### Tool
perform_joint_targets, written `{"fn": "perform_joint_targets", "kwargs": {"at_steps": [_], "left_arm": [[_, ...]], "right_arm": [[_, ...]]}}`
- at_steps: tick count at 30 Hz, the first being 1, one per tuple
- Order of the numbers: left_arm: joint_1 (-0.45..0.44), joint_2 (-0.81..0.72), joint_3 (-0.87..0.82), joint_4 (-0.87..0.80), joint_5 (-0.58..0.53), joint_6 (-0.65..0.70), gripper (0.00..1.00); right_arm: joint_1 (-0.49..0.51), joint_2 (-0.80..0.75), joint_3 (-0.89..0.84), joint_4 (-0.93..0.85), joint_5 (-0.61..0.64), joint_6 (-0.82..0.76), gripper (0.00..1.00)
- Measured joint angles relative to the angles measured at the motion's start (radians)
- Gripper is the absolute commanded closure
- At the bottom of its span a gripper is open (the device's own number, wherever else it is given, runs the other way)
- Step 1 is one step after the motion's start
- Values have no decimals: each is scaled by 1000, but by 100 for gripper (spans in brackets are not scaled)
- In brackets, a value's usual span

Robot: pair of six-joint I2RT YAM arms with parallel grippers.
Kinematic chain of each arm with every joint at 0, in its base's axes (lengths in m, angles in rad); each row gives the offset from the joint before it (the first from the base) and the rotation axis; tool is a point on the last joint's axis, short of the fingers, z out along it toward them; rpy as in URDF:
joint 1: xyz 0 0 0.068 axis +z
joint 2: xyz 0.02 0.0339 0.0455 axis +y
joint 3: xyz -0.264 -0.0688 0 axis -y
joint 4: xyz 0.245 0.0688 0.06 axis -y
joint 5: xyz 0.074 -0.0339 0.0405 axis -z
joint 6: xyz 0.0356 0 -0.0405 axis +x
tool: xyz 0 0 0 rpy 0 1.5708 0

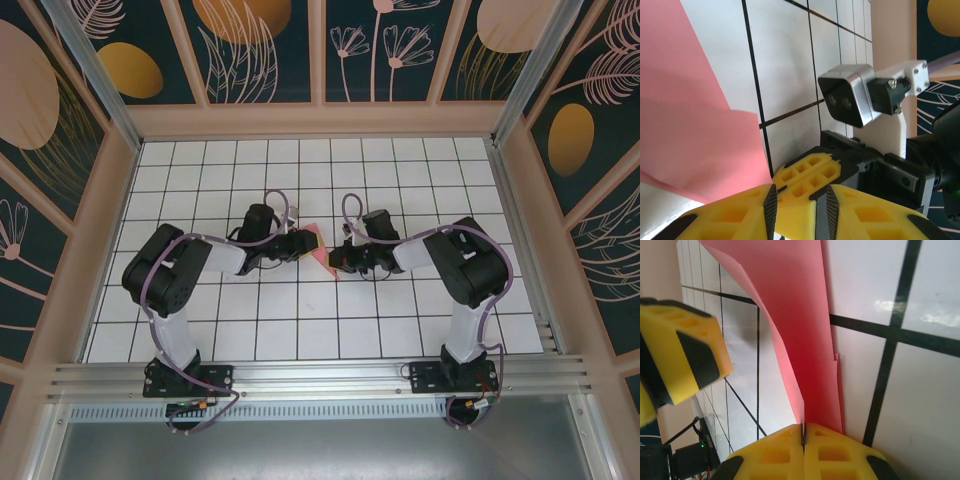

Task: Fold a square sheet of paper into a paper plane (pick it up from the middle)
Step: Fold the wing for the fifth time at the center of the table.

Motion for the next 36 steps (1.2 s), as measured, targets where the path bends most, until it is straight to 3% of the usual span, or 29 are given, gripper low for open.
{"fn": "perform_joint_targets", "kwargs": {"at_steps": [26,36], "left_arm": [[-15,81,31,-17,-4,0,71],[-14,98,73,-105,-28,1,77]], "right_arm": [[-9,19,18,-14,-32,25,100],[-8,19,33,-49,-29,18,100]]}}
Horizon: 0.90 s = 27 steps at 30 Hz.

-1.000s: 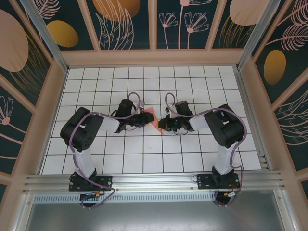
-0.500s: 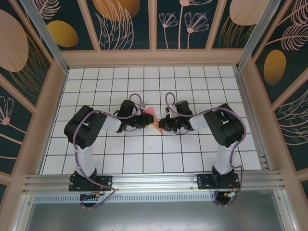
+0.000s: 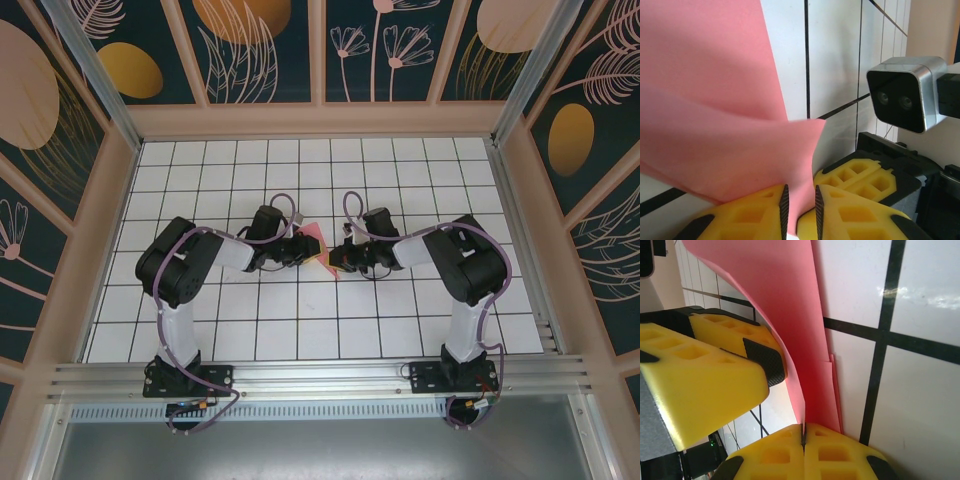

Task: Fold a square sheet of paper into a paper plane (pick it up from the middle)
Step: Fold the wing for the fifth time at the center of the table.

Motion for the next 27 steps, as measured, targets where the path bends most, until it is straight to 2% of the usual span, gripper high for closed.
{"fn": "perform_joint_targets", "kwargs": {"at_steps": [2,9,13,17,27], "left_arm": [[0,0,8,-20,-4,0,77],[-3,0,43,-103,-26,1,78],[-4,0,61,-143,-37,1,78],[-6,0,73,-172,-47,1,78],[-10,0,87,-203,-60,1,77]], "right_arm": [[1,0,4,-10,2,-4,100],[4,-8,17,-46,10,-32,89],[10,-35,18,-84,25,-69,87],[14,-51,18,-106,27,-91,88],[19,-51,-8,-111,57,-105,99]]}}
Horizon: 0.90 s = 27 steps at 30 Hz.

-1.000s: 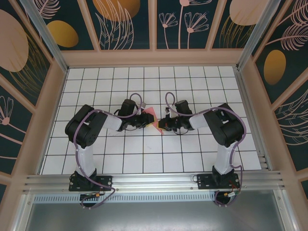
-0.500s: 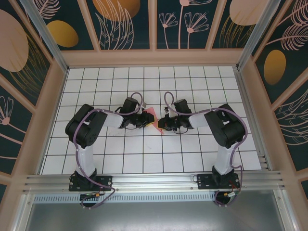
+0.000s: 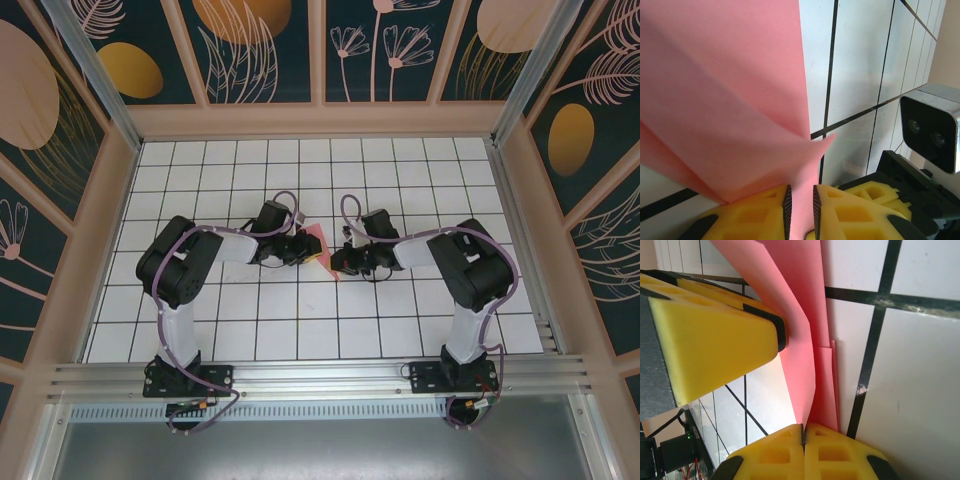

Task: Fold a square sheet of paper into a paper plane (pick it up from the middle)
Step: Fold the wing for the fifth time at the center of the table.

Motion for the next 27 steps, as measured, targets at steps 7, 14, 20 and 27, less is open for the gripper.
{"fn": "perform_joint_targets", "kwargs": {"at_steps": [7,14,20,27], "left_arm": [[0,0,2,-4,0,3,77],[-1,0,6,-11,-4,3,77],[-2,0,10,-20,-7,3,77],[-2,0,13,-26,-9,3,77]], "right_arm": [[2,-8,2,-8,8,-1,87],[3,-71,-11,-64,32,-39,83],[4,-71,-21,-87,39,-61,95],[5,-56,-18,-91,47,-72,91]]}}
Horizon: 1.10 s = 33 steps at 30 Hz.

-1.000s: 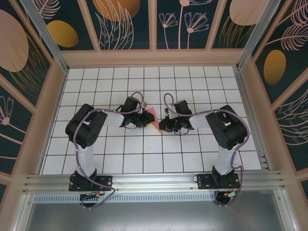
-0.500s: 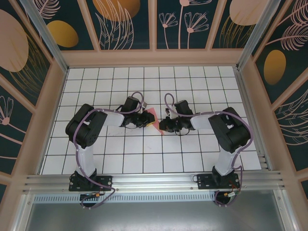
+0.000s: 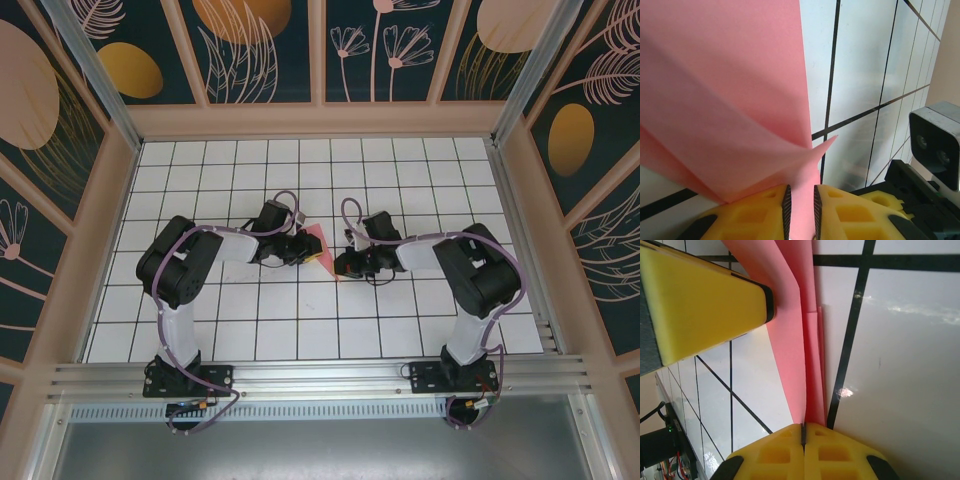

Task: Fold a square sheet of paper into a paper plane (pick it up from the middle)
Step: Fold the wing for the fifth time at the center of the table.

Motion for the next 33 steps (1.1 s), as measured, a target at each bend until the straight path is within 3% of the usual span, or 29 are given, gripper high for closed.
{"fn": "perform_joint_targets", "kwargs": {"at_steps": [3,6,12,20,33], "left_arm": [[0,0,2,-4,-1,0,77],[-1,0,2,-5,-2,0,77],[-1,0,5,-11,-2,4,77],[-1,1,7,-14,-2,4,77],[-3,1,16,-33,-10,8,76]], "right_arm": [[0,-16,1,-10,16,-2,81],[2,-77,1,-37,56,-1,78],[11,-139,32,-45,91,-7,85],[92,-45,90,-72,97,-31,93],[95,16,109,-112,140,-53,96]]}}
